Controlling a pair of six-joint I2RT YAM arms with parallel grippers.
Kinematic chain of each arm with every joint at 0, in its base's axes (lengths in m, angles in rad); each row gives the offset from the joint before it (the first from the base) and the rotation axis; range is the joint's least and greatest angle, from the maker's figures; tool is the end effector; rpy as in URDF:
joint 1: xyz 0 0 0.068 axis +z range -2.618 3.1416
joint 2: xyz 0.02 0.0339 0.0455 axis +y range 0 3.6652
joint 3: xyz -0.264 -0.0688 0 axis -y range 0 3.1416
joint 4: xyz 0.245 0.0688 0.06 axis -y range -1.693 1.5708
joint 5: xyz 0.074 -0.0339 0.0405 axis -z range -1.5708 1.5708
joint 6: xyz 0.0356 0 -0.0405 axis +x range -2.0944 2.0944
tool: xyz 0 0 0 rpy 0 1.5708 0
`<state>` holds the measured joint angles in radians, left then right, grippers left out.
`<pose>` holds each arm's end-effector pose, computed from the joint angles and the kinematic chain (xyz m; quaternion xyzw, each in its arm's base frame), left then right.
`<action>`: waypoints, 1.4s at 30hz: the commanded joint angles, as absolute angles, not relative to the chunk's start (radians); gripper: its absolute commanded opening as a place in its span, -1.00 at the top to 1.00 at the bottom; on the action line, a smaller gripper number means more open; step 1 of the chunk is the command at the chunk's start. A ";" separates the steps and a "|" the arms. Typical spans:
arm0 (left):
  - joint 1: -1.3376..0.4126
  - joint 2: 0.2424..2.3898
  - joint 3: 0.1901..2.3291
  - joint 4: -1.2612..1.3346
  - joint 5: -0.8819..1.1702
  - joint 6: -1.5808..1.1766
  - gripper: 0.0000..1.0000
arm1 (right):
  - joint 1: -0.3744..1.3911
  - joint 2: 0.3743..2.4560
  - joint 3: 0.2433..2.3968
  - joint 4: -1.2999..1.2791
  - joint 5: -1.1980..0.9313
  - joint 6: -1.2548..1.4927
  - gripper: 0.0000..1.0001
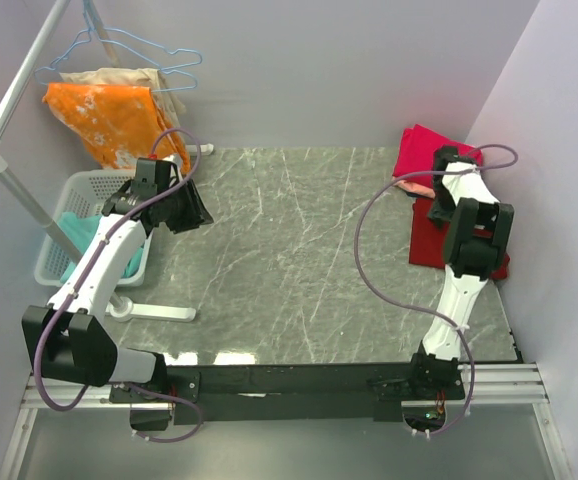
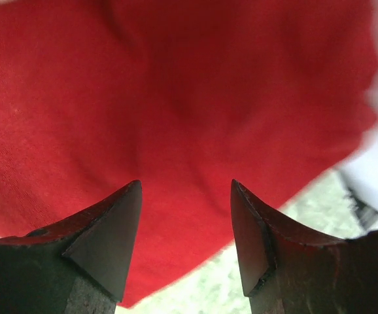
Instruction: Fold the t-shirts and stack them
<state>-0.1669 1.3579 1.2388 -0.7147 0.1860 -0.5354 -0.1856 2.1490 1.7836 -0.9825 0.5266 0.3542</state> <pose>0.2828 -0.0543 0.3213 -0.1373 0.9192 -0.2047 0.3070 0.4269 -0.0984 0.2009 0.2837 0.9171 -0.2487 0.1288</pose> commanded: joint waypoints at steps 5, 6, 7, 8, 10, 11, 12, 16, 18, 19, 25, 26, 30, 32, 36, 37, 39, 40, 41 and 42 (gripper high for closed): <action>-0.164 1.321 1.239 -0.689 0.184 -0.518 0.08 | -0.186 2.276 1.877 -0.983 0.368 0.330 -0.26; -0.164 1.319 1.242 -0.689 0.183 -0.515 0.08 | -0.184 2.283 1.891 -0.989 0.379 0.321 -0.26; -0.164 1.322 1.244 -0.687 0.181 -0.517 0.07 | -0.184 2.302 1.932 -1.009 0.379 0.313 -0.26; -0.164 1.321 1.246 -0.687 0.183 -0.520 0.07 | -0.186 2.307 1.945 -1.034 0.373 0.287 -0.26; -0.164 1.325 1.250 -0.681 0.184 -0.519 0.07 | -0.183 2.315 1.957 -1.045 0.370 0.264 -0.26; -0.164 1.327 1.250 -0.675 0.189 -0.522 0.07 | -0.180 2.315 1.962 -1.051 0.367 0.243 -0.26; -0.164 1.330 1.255 -0.675 0.195 -0.522 0.07 | -0.176 2.312 1.963 -1.052 0.365 0.233 -0.26; -0.164 1.351 1.267 -0.669 0.204 -0.522 0.08 | -0.167 2.306 1.956 -1.043 0.339 0.196 -0.26; -0.164 1.359 1.276 -0.670 0.204 -0.520 0.08 | -0.157 2.303 1.953 -1.043 0.330 0.189 -0.25; -0.164 1.361 1.279 -0.672 0.203 -0.519 0.08 | -0.152 2.301 1.942 -1.045 0.330 0.187 -0.25; -0.164 1.361 1.290 -0.667 0.196 -0.511 0.07 | -0.100 2.295 1.911 -1.048 0.336 0.176 -0.25; -0.164 1.361 1.290 -0.667 0.199 -0.512 0.07 | -0.091 2.292 1.902 -1.045 0.339 0.173 -0.25; -0.164 1.358 1.281 -0.661 0.206 -0.517 0.07 | -0.060 2.276 1.861 -1.040 0.376 0.178 -0.25; -0.164 1.353 1.278 -0.657 0.207 -0.518 0.07 | -0.058 2.273 1.848 -1.040 0.396 0.184 -0.25; -0.164 1.348 1.273 -0.660 0.209 -0.515 0.07 | -0.067 2.276 1.836 -1.051 0.431 0.193 -0.25; -0.164 1.347 1.273 -0.661 0.209 -0.517 0.07 | -0.074 2.279 1.836 -1.063 0.440 0.201 -0.25; -0.164 1.345 1.272 -0.661 0.213 -0.517 0.07 | -0.104 2.287 1.830 -1.075 0.449 0.216 -0.25; -0.164 1.347 1.270 -0.663 0.215 -0.518 0.07 | -0.115 2.287 1.827 -1.080 0.448 0.228 -0.25; -0.164 1.347 1.269 -0.663 0.215 -0.517 0.07 | -0.138 2.284 1.822 -1.081 0.442 0.230 -0.24; -0.164 1.345 1.269 -0.663 0.218 -0.515 0.07 | -0.144 2.281 1.822 -1.083 0.437 0.233 -0.23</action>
